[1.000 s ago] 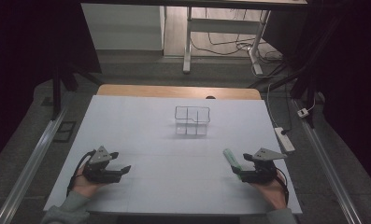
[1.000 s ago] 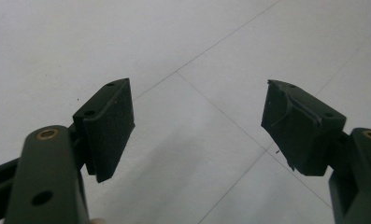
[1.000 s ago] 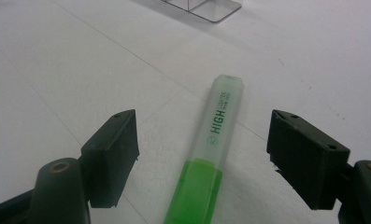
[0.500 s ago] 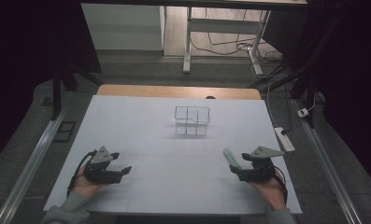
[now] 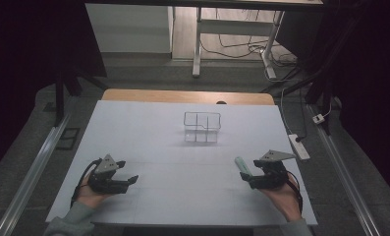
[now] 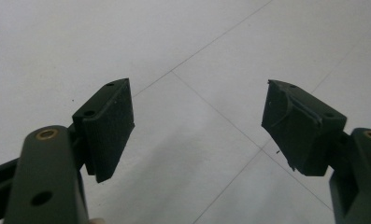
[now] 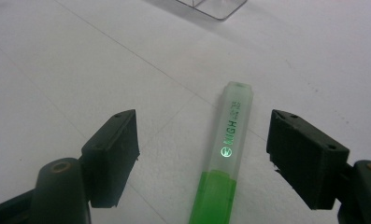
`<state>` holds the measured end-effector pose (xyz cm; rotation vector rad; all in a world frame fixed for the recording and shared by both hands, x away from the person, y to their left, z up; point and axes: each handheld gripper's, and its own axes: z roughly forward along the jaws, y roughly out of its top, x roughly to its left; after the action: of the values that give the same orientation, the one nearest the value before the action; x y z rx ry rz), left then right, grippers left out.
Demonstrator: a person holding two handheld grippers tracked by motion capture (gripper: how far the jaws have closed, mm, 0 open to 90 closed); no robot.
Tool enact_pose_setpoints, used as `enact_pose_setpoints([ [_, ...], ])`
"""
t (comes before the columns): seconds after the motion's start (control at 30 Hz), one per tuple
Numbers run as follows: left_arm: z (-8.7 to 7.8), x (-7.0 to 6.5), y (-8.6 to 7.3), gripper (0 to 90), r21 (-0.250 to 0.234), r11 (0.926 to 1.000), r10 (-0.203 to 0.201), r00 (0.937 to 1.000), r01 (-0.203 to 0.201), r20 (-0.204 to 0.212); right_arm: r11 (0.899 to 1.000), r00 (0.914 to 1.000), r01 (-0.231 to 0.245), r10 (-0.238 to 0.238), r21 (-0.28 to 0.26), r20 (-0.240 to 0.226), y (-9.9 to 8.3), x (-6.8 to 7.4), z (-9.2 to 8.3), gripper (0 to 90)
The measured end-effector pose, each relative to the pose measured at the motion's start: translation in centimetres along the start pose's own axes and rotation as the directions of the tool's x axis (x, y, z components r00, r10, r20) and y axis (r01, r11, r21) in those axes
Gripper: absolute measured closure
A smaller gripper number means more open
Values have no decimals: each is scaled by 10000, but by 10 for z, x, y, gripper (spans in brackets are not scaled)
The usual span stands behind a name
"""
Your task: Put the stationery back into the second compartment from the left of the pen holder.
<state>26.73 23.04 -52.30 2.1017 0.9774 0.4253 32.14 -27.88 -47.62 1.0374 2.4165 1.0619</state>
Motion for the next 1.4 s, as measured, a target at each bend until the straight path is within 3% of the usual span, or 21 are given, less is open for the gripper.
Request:
enact_pose_setpoints([
  [0.07,0,0,0,249,-3,10000,-1,10000,1,1,9996,9999,-94,92,270,80,4,1,-1,252],
  [0.2,0,-1,0,249,30,10000,5,10000,-5,-18,9950,9997,180,-193,984,123,13,9,-1,260],
  [0.27,0,-1,0,249,44,10000,11,10000,-11,-23,9938,9996,212,-232,1093,165,15,10,-1,261],
  [0.4,1,-2,0,249,84,10000,41,10000,-41,-36,9839,9990,233,-298,1772,342,24,17,2,273],
  [0.57,2,-2,0,249,139,9998,103,9999,-103,-4,9791,9985,253,-345,2020,422,27,21,4,286],
  [0.7,3,-2,0,249,161,9998,108,9999,-108,10,9744,9980,149,-283,2244,564,25,19,8,291],
  [0.83,2,-2,0,249,155,9998,127,9999,-127,20,9564,9955,-272,-4,2908,943,19,12,16,309],
  [1.07,3,-2,0,249,172,9998,123,9999,-124,49,9346,9930,-609,211,3506,1163,12,4,26,360],
  [1.4,3,-2,0,248,191,9997,138,9999,-139,33,9216,9914,-821,366,3794,1255,11,-1,31,416],
])
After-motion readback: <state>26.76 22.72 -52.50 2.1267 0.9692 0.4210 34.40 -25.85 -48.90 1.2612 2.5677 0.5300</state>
